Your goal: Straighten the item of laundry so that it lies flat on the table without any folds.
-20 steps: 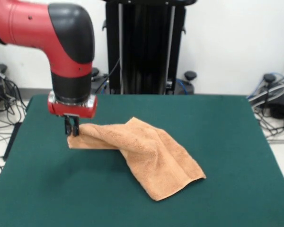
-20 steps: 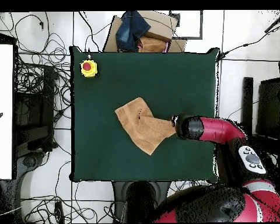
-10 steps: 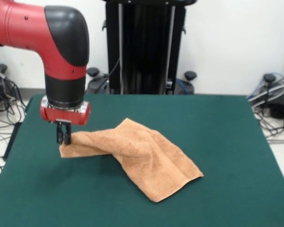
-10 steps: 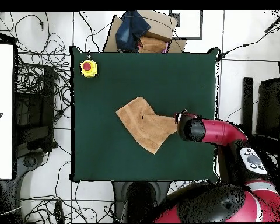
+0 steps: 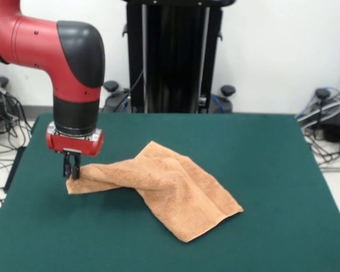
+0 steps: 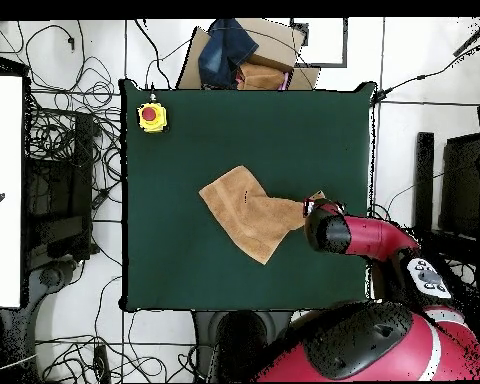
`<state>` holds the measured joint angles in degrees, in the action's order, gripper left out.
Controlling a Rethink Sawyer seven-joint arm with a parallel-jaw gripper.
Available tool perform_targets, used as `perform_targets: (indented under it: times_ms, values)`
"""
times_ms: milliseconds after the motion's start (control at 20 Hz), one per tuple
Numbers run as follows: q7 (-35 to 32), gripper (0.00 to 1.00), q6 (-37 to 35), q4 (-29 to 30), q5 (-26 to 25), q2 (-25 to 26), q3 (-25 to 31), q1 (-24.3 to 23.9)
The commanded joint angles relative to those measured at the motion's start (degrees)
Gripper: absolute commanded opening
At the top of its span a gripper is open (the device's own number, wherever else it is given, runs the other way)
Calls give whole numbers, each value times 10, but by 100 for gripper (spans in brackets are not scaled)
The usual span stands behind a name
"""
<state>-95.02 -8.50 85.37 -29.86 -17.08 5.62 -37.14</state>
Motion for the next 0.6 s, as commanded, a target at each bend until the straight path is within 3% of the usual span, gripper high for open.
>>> perform_targets:
  times_ms: [50, 200, 600]
  values:
    - [-72, 0, -45, -9, 21, -16, -24, 22]
    - [-99, 0, -49, 6, 32, -42, -58, 45]
    - [-72, 0, -84, 0, 46, -51, -60, 38]
